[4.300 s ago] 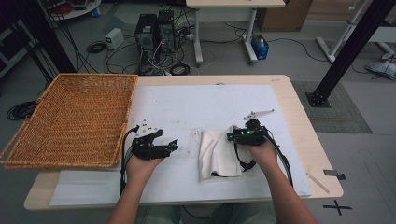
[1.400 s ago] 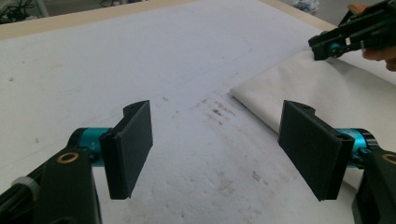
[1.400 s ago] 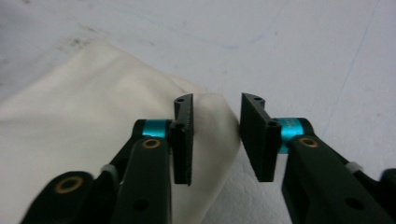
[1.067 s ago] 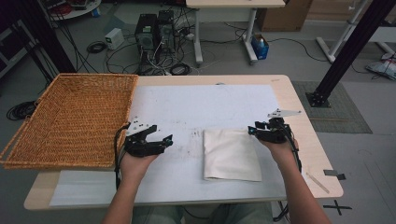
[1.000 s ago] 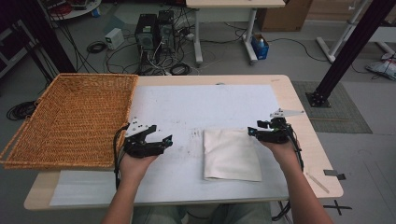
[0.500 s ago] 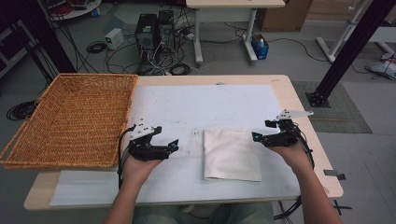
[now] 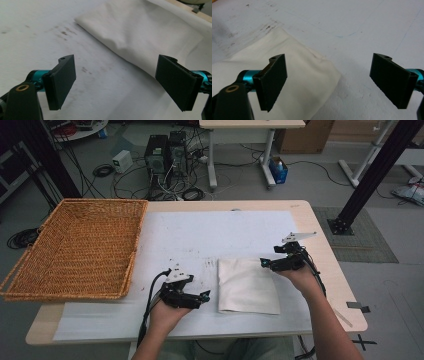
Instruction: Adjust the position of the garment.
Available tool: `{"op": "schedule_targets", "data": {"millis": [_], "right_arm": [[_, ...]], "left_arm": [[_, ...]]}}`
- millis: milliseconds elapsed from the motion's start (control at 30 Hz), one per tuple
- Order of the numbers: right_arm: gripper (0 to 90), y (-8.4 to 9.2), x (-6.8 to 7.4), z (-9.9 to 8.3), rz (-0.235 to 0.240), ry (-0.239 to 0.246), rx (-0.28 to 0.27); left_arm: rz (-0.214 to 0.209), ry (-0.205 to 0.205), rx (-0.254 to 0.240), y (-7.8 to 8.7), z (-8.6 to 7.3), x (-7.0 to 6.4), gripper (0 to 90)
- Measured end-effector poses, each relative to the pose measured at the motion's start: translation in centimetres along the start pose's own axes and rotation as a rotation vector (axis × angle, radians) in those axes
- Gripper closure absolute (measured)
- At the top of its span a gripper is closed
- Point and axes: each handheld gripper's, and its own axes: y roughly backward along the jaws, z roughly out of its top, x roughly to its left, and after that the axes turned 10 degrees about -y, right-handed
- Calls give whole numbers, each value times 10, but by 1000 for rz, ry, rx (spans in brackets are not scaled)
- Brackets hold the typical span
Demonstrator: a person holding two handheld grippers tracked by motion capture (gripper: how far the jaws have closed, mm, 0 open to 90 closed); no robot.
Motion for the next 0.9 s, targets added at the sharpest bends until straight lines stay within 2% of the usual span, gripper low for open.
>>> {"op": "schedule_targets", "data": {"millis": [167,333,433,467,500,533,633,667,700,767,833,900], "right_arm": [[189,-11,0,7,6,11,20],[286,-28,-5,5,17,14,107],[367,-37,-8,1,36,12,177],[403,-39,-8,0,49,12,195],[443,-40,-8,-1,67,12,209],[509,-41,-8,-2,85,10,218],[644,-43,-7,-3,127,16,220],[687,-43,-7,-3,140,17,220],[717,-43,-6,-3,150,13,222],[744,-42,-4,-2,143,33,214],[765,-41,1,-1,121,65,201],[770,-39,7,1,111,76,176]], "left_arm": [[-36,7,35,-17,2,-10,173],[-94,-2,81,-34,0,-21,242],[-133,-18,112,-41,-3,-28,349],[-110,-35,111,-41,-3,-30,363],[-106,-46,116,-40,-3,-31,410],[-122,-43,116,-39,-3,-30,493],[-144,-63,117,-40,-4,-32,703],[-171,-59,114,-41,-4,-31,756],[-177,-48,113,-41,-4,-30,805],[-195,-36,108,-41,-4,-27,826],[-196,-36,101,-38,-5,-24,829],[-190,-37,90,-32,-7,-18,829]]}}
